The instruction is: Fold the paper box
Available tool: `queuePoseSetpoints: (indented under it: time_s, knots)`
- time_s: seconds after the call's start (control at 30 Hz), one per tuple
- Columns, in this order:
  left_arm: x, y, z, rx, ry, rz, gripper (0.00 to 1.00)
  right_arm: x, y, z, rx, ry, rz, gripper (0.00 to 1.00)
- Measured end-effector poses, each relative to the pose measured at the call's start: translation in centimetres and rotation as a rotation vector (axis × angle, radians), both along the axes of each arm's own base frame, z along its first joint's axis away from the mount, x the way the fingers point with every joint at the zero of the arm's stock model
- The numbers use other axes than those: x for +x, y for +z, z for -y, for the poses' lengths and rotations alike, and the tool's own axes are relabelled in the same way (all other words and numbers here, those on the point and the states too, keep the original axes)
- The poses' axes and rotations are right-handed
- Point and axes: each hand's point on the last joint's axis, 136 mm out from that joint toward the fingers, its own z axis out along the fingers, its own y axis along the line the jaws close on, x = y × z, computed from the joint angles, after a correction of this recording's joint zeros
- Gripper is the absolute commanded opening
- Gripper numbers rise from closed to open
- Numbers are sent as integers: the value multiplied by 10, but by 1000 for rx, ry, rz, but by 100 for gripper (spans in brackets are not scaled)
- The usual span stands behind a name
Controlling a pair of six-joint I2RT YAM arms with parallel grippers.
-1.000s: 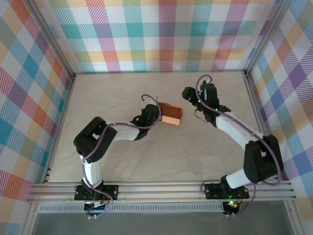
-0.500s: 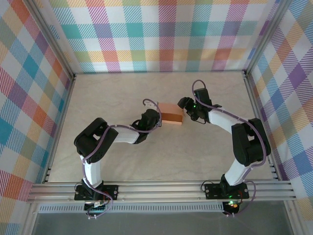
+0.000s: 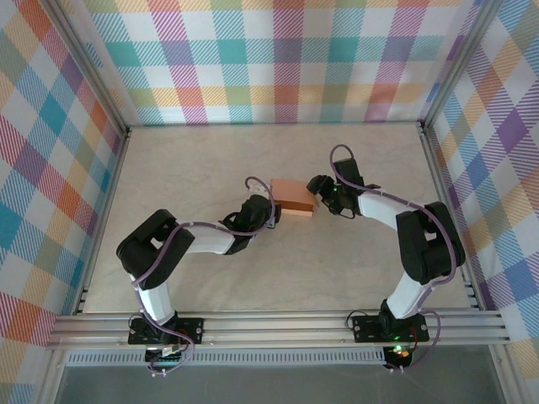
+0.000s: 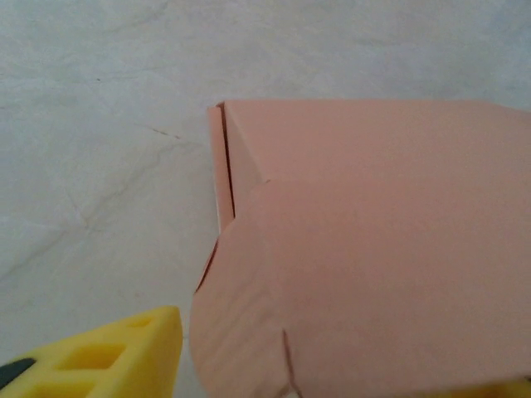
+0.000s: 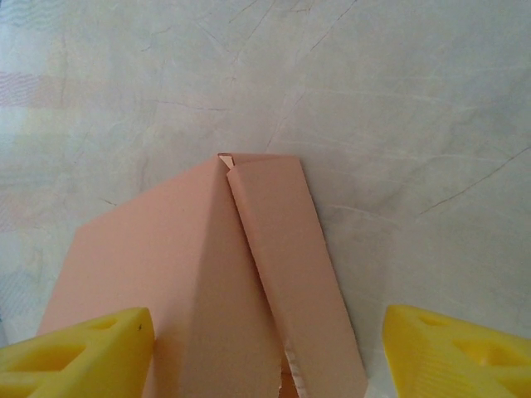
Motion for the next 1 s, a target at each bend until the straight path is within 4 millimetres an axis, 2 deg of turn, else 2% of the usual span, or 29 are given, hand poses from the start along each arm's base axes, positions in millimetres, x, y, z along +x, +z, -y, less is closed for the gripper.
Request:
queuePoseSetpoints:
  time_s: [0.03, 0.1, 0.13, 0.17, 0.2, 0.23, 0.27, 0.4, 0.5, 0.6, 0.73, 0.83, 0.9, 1.0]
  knots:
    - [-3, 0, -1, 11, -10, -10, 68, 1, 0, 0, -8, 10, 3, 74]
    - [-10, 2, -3, 20, -31, -24, 80, 3, 0, -1, -20, 29, 14, 74]
    - [-15, 3, -5, 29, -44, -28, 93, 4, -1, -2, -23, 37, 18, 76]
    - [-20, 4, -8, 34, -53, -31, 100, 4, -2, -3, -27, 48, 21, 78]
    - [-25, 5, -12, 33, -51, -33, 100, 4, -2, -3, -29, 55, 21, 82]
    - [-31, 5, -19, 40, -51, -34, 100, 5, -3, -3, -30, 59, 19, 92]
    - [-39, 5, -25, 42, -53, -36, 100, 6, -4, -3, -33, 68, 21, 98]
    - [-61, 5, -43, 51, -63, -54, 100, 11, -3, -2, -52, 96, 44, 100]
    - [-67, 26, -43, 22, -81, -47, 100, 13, -3, 2, -66, 105, 65, 100]
    - [-65, 63, -36, -33, -97, -17, 100, 14, -4, 4, -70, 116, 80, 100]
    - [-48, 116, -21, -131, -94, -1, 100, 6, -8, 13, -49, 108, 88, 100]
    - [-15, 143, -16, -204, -51, -28, 96, -1, -8, 17, -39, 106, 84, 100]
    - [12, 145, -16, -240, -12, -74, 91, 1, -5, 17, -31, 107, 97, 100]
    - [43, 118, -14, -260, 35, -194, 81, 1, 0, 12, -11, 127, 97, 98]
